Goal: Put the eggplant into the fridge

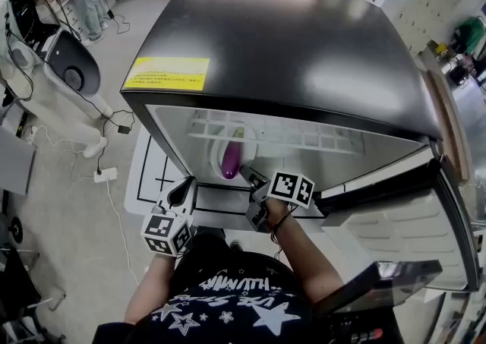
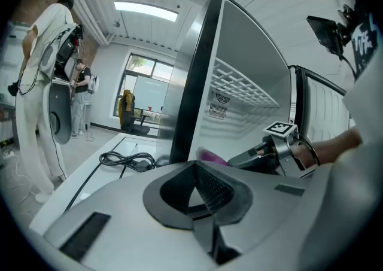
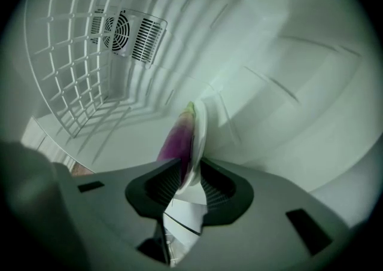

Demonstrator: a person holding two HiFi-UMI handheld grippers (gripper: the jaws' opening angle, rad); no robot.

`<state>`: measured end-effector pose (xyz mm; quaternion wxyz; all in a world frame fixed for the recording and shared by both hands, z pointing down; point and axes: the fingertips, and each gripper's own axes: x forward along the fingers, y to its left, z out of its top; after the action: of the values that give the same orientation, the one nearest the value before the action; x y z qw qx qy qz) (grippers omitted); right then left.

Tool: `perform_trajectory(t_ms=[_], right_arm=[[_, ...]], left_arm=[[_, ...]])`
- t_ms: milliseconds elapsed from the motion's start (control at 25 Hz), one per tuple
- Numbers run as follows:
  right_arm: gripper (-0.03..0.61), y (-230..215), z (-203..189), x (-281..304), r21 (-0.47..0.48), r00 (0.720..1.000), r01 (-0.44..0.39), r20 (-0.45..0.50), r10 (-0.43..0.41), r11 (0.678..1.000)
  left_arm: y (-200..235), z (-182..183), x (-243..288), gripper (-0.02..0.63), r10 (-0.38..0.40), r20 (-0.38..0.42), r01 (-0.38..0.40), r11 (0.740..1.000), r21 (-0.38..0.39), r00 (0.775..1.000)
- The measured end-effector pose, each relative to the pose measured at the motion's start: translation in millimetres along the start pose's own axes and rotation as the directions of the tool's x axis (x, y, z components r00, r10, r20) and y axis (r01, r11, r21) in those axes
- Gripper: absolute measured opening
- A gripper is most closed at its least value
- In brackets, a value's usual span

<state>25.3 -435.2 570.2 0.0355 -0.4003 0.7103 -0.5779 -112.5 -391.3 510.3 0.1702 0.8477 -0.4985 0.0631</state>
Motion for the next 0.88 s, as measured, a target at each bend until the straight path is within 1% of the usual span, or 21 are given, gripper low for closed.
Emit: perform_trajectory(t_ms=[240, 400, 480, 600, 680, 880], right_arm=[[0.079, -6, 1, -8, -0.012, 0.999, 0.032, 0.026, -0.032, 0.999], [0.079, -10, -2, -18, -0.007, 0.999, 0.020, 0.028, -0.020, 1.000], [0.078, -7, -6, -24, -0.001, 0.999, -0.012, 0.031, 0.012, 1.000], [0.078, 3, -11, -34, 0.026, 0.995, -0.094, 0.045, 0.093, 0.995], [0.078, 6, -14, -42, 0.033, 0.990, -0.131, 0.054, 0.129, 0.991], [0.078, 3, -34, -60, 0.040, 0.988, -0.155, 0.028, 0.154, 0.987]], left_arm=[[-4, 4, -4, 0.008, -0.002, 0.000, 0.002, 1.000, 0.026, 1.000], [-10, 4, -10, 0.008, 0.004, 0.001, -0.004, 0.999, 0.036, 1.000], [-15, 3, -13, 0.008, 0.006, -0.003, -0.006, 0.999, 0.038, 1.000], [-24, 1, -19, 0.008, 0.009, 0.000, -0.009, 0.999, 0.041, 1.000], [-32, -1, -23, 0.008, 0.011, 0.001, -0.011, 0.999, 0.047, 1.000], [-49, -11, -38, 0.008, 0.026, -0.006, -0.026, 0.997, 0.071, 1.000]])
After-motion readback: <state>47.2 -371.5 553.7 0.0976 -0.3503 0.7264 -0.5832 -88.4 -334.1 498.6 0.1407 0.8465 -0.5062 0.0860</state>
